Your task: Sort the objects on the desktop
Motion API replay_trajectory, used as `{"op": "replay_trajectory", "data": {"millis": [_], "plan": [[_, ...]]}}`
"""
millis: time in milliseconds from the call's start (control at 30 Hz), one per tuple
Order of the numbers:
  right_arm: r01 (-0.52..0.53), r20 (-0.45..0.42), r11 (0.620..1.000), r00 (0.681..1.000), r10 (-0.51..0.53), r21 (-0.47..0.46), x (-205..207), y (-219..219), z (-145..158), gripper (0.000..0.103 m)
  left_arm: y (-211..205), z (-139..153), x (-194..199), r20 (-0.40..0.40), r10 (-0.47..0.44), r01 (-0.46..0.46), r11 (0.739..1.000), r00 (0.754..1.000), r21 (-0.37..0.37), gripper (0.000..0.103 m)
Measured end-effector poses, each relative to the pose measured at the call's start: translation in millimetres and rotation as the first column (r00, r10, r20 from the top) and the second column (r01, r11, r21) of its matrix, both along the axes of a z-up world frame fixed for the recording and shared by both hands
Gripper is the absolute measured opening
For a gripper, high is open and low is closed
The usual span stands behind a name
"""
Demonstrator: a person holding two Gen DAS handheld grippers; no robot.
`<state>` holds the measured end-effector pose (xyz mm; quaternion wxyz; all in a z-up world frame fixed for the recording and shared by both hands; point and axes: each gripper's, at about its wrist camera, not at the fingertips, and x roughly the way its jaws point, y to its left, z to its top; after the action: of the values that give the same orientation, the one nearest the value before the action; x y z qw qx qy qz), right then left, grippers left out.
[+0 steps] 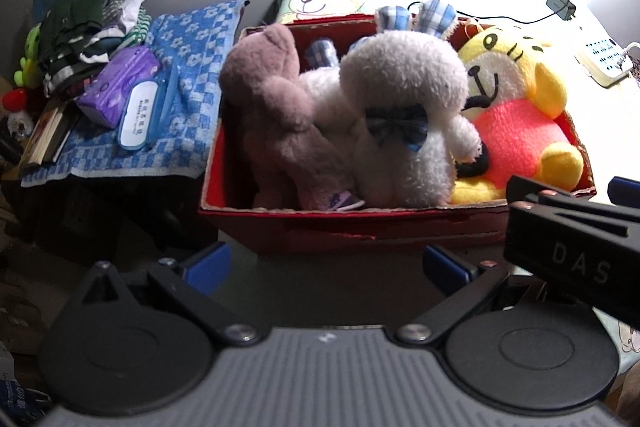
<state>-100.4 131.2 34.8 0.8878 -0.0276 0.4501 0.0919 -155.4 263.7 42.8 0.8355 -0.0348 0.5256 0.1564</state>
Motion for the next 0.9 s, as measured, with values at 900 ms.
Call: {"op": "replay_trajectory", "data": {"millis": [900], "plan": [[-0.030, -0.102, 0.999, 0.994, 0.028, -0.017, 39.9, 6.7, 26.3, 0.086, 17.9, 33.2, 32.0, -0.028, 0.001, 0.000, 1.000, 1.000, 0.022, 0.102]]}}
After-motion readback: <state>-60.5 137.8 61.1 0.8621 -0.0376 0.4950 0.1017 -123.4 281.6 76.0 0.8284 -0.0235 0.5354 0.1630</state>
